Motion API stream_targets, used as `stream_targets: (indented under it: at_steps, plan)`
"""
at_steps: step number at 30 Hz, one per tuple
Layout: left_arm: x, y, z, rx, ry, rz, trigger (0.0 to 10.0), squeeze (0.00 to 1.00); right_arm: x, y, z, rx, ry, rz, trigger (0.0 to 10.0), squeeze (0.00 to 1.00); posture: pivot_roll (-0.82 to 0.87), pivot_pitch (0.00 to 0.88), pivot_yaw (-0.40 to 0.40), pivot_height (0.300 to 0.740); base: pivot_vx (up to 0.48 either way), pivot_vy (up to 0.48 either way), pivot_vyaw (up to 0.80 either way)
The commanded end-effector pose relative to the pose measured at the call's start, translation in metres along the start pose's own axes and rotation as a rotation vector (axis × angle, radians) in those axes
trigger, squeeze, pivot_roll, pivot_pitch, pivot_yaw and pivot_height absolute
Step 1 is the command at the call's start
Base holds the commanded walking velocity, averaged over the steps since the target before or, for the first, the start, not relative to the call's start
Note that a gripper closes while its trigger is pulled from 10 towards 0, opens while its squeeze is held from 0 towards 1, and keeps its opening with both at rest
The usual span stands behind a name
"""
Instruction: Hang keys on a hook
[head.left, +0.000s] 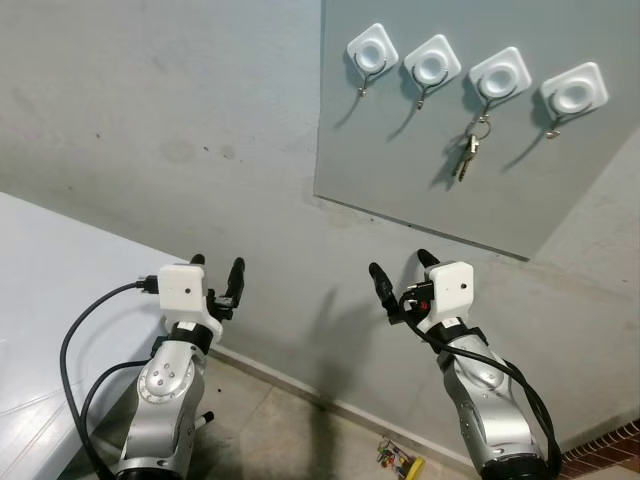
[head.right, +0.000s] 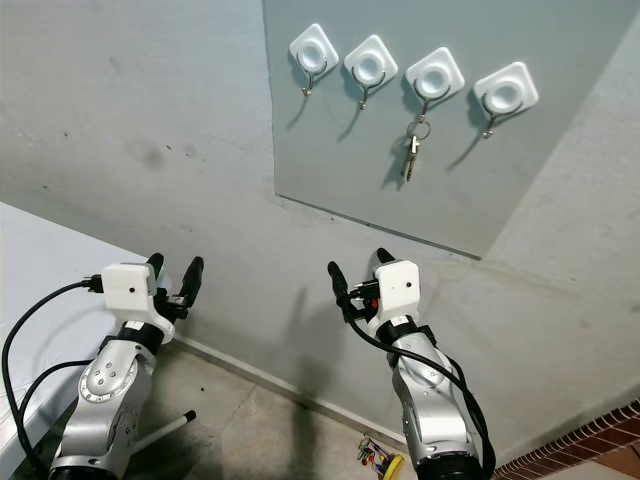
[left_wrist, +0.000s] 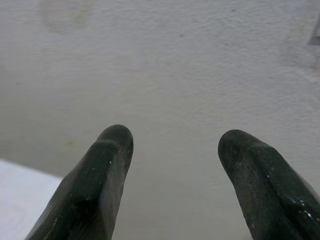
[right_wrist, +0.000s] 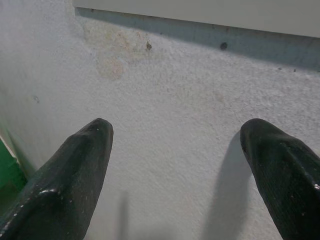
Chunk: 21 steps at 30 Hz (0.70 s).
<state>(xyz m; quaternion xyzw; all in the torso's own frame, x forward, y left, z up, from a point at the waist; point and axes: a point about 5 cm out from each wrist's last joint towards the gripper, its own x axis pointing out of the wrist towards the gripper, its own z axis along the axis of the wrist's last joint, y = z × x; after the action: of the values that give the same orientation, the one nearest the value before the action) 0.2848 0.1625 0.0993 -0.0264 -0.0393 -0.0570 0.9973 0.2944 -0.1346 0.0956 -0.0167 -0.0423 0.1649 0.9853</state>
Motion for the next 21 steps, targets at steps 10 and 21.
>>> stream_targets:
  at_steps: [10, 21]
  plan:
    - [-0.0039, 0.0014, 0.0012, -0.001, -0.009, -0.010, 10.0, 0.00, 0.0009, -0.0042, 0.0010, -0.005, 0.000, -0.009, 10.0, 0.00, -0.10, 0.005, -0.017, 0.740, 0.000, 0.000, 0.79]
    - [-0.0033, 0.0030, 0.0012, -0.005, -0.005, -0.016, 10.0, 0.00, -0.0018, -0.0049, -0.0011, -0.006, 0.001, -0.012, 10.0, 0.00, -0.10, 0.000, -0.013, 0.740, 0.000, 0.000, 0.79]
